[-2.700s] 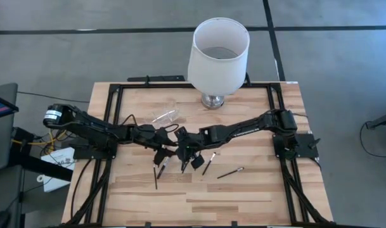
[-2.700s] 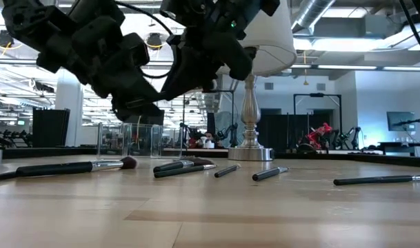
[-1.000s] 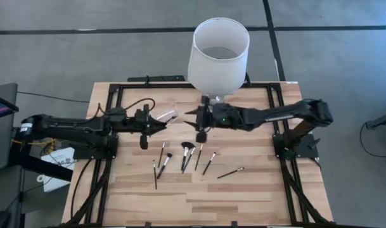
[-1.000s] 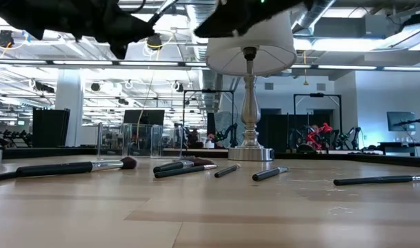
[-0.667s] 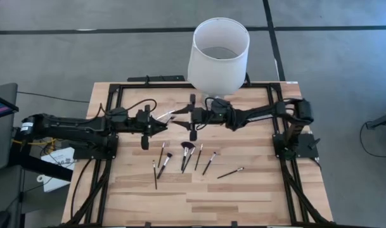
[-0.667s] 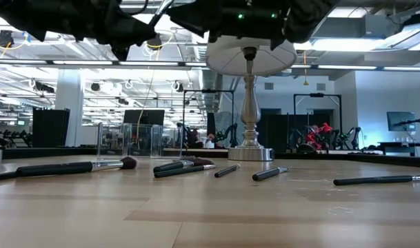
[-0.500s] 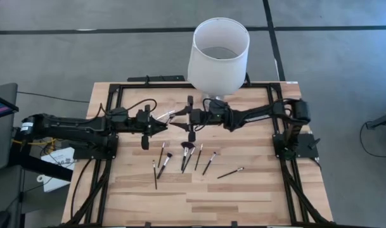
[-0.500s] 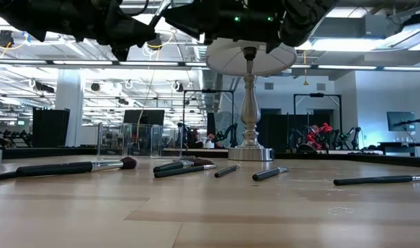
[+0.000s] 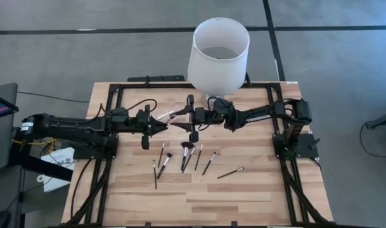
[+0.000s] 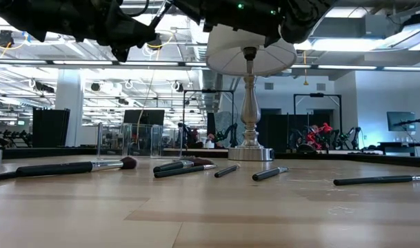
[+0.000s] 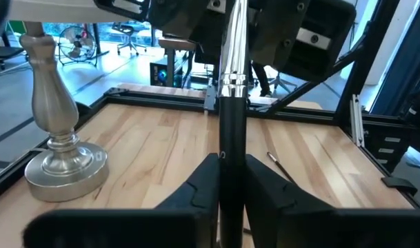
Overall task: Put items in baskets/containers
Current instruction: Put the black blush brush into the transparent organizer
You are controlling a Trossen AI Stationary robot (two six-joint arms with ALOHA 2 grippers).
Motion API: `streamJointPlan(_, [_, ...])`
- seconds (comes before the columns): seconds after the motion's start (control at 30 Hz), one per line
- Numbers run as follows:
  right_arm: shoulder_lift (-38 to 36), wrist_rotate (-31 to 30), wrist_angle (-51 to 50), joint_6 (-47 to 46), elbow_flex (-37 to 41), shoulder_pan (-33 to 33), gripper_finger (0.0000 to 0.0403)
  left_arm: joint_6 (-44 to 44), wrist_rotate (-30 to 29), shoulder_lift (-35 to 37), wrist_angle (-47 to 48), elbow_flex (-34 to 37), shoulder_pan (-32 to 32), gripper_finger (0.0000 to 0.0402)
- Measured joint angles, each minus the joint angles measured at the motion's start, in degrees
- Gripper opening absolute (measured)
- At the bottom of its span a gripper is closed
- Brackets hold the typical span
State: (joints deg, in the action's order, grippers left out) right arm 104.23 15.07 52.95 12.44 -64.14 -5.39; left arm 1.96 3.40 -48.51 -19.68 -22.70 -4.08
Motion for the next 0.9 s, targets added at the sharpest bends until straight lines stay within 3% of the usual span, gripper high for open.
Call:
streamJointPlan(0.17, [0.02,-0.02,-0.19,-0.01,0.00,0.00,0.0114,0.00,0.02,0.00,0.00,0.00,0.00,0.0045])
streamJointPlan(0.4, [0.02,-0.20,-0.17,-0.45,0.00,-0.04,0.0015,-0.02,0.26,0.00,0.35,0.00,0.02,0.0052])
streamJointPlan(0.7, [0.02,-0.46,-5.63,-4.71,0.00,0.09,0.0006,-0.02,-0.05,-0.07,1.26,-0.02,0.02,0.0066])
streamJointPlan(0.9, [-1.98,-8.10,-14.61,-3.37,0.04,1.58,0.0006,-0.26,-4.87,-0.04,4.33,-0.07,0.00,0.0090])
